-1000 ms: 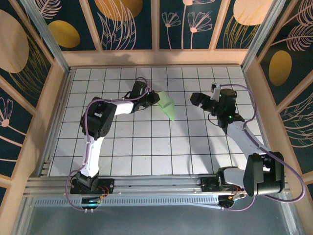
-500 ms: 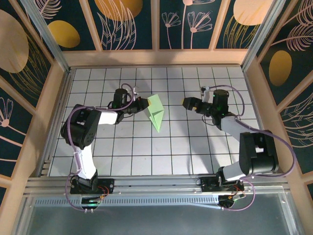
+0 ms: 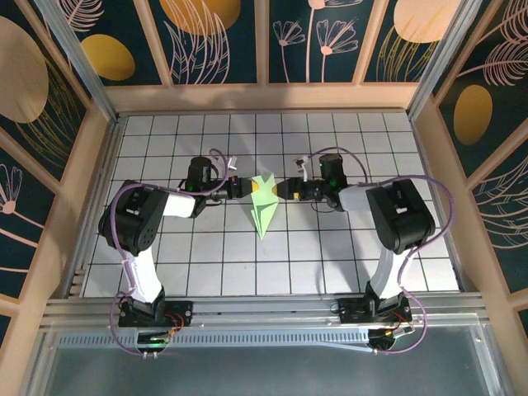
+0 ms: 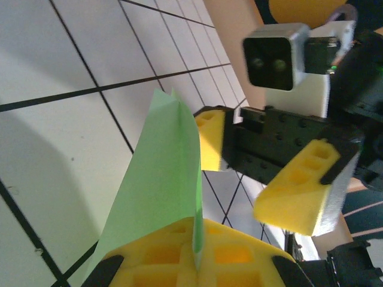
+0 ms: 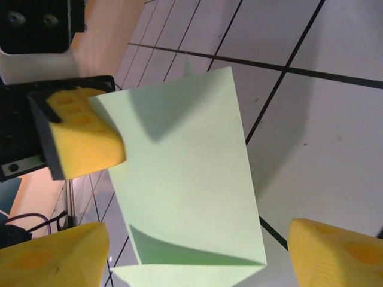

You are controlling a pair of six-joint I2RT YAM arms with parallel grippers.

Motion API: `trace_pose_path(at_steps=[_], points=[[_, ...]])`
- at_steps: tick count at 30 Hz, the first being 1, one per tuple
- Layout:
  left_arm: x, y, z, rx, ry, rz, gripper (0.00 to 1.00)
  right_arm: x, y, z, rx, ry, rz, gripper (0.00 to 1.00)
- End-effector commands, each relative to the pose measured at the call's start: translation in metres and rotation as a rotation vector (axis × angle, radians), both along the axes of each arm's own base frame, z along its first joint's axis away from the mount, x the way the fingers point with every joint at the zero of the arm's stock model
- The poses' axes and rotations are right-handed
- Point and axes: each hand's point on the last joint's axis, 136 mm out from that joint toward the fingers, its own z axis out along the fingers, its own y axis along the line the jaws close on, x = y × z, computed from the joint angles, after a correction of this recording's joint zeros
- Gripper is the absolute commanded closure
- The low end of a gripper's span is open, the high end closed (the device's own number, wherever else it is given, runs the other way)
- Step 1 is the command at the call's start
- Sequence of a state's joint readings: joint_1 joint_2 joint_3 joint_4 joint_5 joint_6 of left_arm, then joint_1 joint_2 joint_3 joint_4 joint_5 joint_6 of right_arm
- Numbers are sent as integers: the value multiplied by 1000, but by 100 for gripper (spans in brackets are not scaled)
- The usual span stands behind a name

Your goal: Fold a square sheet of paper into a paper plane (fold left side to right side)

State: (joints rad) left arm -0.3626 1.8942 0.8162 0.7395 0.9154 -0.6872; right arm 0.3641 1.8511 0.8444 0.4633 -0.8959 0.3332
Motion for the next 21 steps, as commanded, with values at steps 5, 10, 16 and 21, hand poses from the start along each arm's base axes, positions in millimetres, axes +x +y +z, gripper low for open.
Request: trace_pose_path(at_steps=[5,10,16,21], points=[[-7,-5,11,-42,-76,-71,100,-5,21,-1,46,-69,120,22],[-4,-4,4,-30,-66,-52,100,-7,25,-2,57,-65,147,25],[4,-1,-13,21,-38,-13,100,-2,16,7,50,-85,130,35],[4,-1,-20,31,-27,-14,100,1,10,10,38,-88,119,44]])
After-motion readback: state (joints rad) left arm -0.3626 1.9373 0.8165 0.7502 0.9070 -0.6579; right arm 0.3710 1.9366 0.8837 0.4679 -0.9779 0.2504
